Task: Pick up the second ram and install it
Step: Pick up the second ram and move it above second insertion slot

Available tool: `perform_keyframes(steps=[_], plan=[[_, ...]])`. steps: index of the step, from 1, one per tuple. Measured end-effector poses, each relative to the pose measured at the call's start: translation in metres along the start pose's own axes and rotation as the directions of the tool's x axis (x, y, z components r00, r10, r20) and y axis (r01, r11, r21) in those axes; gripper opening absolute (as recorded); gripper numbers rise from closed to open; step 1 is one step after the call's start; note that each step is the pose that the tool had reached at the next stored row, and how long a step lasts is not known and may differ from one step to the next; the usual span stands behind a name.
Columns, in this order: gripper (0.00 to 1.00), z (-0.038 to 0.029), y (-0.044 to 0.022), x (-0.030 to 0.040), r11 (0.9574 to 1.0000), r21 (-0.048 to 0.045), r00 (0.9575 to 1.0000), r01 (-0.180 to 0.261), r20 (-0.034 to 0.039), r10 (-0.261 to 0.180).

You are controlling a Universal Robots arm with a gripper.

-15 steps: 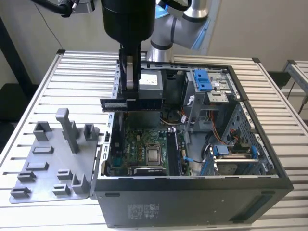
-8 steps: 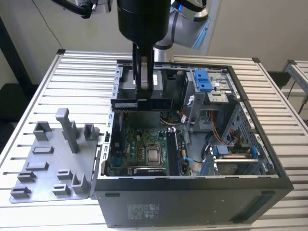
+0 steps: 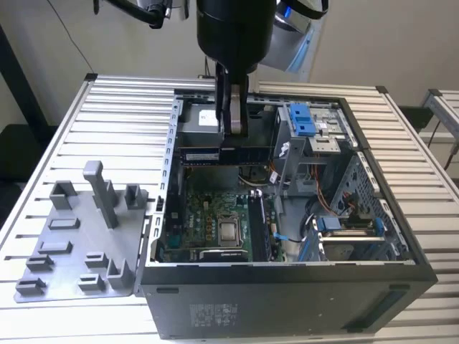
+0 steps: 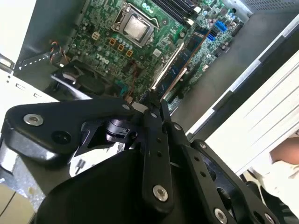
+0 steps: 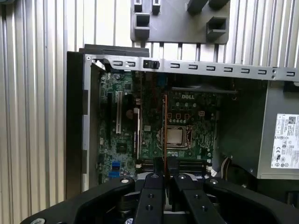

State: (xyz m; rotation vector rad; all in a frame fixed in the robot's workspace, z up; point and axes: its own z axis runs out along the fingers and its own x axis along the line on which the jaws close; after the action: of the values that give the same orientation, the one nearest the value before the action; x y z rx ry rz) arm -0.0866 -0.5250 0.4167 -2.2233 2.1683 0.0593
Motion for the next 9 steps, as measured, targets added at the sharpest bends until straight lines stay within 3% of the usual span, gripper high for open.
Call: perform_keyframes(steps=[9], plan=[[0.14,-0.0001,-0.0224,0.0005,1.0000,-0.0003,1.0000,0.000,0.0000,0.000]])
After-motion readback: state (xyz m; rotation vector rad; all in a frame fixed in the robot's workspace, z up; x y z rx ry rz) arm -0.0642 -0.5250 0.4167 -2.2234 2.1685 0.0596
